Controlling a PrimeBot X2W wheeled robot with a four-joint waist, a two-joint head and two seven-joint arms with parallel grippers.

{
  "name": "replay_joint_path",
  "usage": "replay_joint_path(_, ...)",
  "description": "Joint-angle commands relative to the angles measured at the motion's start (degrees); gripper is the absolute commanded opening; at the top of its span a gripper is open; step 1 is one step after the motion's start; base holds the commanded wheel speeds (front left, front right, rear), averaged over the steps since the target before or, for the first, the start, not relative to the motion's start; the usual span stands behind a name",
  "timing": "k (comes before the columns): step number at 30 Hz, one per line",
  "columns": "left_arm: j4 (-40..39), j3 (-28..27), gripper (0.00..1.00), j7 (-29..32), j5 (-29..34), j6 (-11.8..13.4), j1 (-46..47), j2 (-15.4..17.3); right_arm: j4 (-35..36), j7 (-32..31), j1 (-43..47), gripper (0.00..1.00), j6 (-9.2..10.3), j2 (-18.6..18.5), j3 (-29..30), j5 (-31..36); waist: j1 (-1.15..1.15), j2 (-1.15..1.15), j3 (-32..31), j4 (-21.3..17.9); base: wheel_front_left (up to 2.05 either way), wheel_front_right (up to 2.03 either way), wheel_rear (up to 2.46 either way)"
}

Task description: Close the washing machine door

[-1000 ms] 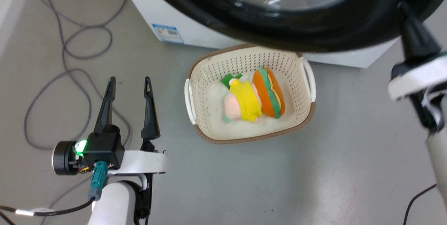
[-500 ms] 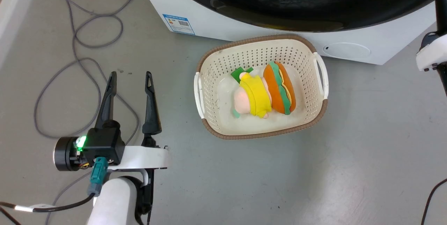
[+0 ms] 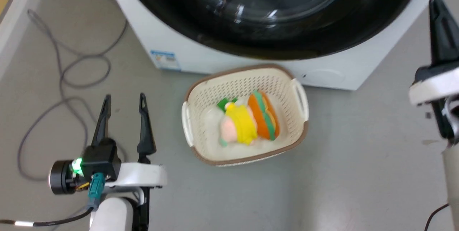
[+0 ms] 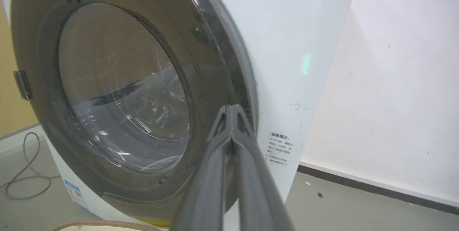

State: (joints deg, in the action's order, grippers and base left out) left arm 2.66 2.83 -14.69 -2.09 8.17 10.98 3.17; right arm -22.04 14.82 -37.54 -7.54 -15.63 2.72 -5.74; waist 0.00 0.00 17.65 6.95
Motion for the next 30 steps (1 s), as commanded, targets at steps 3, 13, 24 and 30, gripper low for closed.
replay_joint_path(3, 0.4, -0.6, 1.00, -0.3, 0.6, -0.1, -1.8, 0.4, 4.7, 0.2, 4.1, 0.00, 0.05, 1.9, 0.8, 1.7, 0.00, 0.00, -4.2, -3.9, 0.00, 0.00, 0.00)
replay_joint_path(13, 1.4, -1.7, 1.00, -0.3, 0.7, 0.0, -6.3, 0.6, 12.3, 0.2, 16.0, 0.00, 0.05, 8.9, 2.9, 4.2, 0.00, 0.00, -11.0, -8.4, 0.00, 0.00, 0.00)
replay_joint_path(24, 1.6, -2.4, 1.00, -0.3, 0.6, 0.0, -11.2, 0.5, 13.6, 0.2, 27.4, 1.00, 0.05, 12.3, 2.9, 2.8, 0.00, 0.00, -16.4, -10.3, 0.00, 0.00, 0.00)
replay_joint_path(30, 1.6, -2.4, 1.00, -0.3, 0.5, -0.4, -13.0, 0.5, 15.5, 0.2, 33.7, 1.00, 0.05, 12.7, 3.4, 3.5, 0.00, 0.00, -17.6, -10.7, 0.00, 0.00, 0.00)
